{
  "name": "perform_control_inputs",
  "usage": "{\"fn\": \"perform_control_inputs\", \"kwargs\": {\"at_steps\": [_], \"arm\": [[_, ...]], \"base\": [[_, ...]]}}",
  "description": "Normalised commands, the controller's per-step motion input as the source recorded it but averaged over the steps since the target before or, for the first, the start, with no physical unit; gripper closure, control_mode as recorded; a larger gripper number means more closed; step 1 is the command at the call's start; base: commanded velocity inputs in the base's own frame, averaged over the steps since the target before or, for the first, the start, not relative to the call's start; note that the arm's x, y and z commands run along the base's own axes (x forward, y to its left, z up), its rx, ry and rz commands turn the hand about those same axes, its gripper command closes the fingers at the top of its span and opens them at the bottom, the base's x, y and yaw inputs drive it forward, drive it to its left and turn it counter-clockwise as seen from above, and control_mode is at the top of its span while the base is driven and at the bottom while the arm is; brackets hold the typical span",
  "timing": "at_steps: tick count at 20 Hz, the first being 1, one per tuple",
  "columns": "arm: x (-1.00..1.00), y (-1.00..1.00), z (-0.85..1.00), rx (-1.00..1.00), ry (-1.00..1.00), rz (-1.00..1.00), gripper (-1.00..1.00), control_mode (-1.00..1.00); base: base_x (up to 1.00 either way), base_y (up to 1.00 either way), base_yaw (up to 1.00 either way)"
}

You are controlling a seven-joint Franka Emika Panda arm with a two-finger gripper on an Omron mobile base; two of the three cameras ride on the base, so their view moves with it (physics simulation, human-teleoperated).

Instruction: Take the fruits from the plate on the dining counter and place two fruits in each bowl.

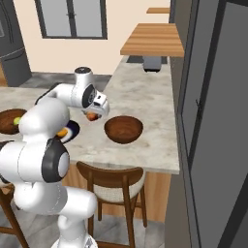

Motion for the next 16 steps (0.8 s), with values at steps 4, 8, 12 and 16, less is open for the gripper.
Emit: {"fn": "perform_control_inputs", "kwargs": {"at_steps": [4,8,12,16], "arm": [[0.92,-0.15,-0.11,0.00,0.00,-0.08,1.00,-1.00],[0.53,-0.58,-0.51,0.00,0.00,-0.09,1.00,-1.00],[0.21,-0.69,-0.49,0.00,0.01,-0.06,1.00,-1.00],[0.02,-0.60,-0.58,0.00,0.00,0.00,1.00,-1.00]], "base": [[0.00,0.00,0.00],[0.00,0.00,0.00],[0.00,0.00,0.00],[0.00,0.00,0.00]]}}
